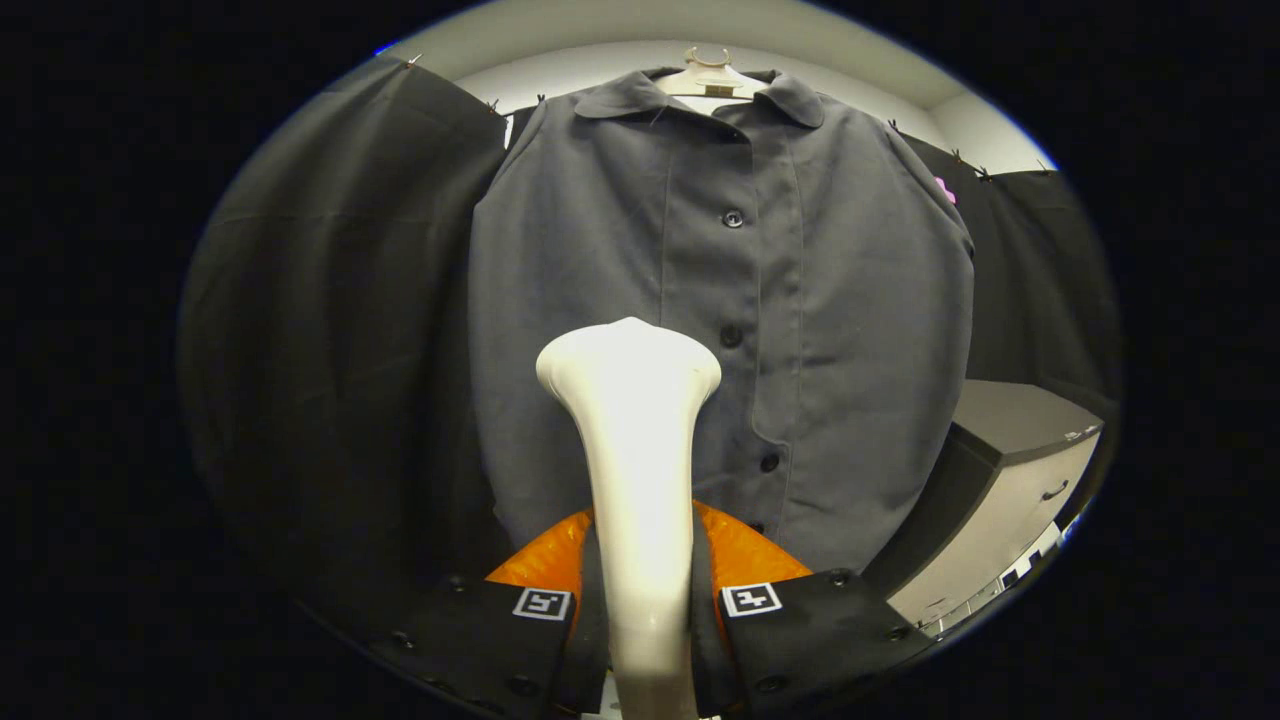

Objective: Iron the clothes twice with a garment steamer, once on the left side and once on the right side.

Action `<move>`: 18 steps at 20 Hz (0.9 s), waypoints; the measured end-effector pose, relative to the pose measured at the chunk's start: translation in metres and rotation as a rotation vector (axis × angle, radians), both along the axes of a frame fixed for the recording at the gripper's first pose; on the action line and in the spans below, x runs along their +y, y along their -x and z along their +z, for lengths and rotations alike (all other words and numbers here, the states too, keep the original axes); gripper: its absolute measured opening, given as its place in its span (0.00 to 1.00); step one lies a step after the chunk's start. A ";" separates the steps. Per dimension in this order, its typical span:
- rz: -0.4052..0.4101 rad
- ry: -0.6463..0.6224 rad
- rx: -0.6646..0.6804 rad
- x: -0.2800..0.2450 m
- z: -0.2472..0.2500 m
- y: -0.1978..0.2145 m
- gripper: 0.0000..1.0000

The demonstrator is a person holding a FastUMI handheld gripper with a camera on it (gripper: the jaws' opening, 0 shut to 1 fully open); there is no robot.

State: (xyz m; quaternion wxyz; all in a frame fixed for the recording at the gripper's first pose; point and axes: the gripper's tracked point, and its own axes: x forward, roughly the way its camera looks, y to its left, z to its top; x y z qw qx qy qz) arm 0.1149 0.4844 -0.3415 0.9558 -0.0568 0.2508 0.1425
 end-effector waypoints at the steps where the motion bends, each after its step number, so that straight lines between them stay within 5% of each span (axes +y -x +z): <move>1: -0.002 0.004 0.010 -0.001 -0.006 0.003 0.41; 18: -0.016 0.013 0.109 -0.009 -0.048 0.039 0.41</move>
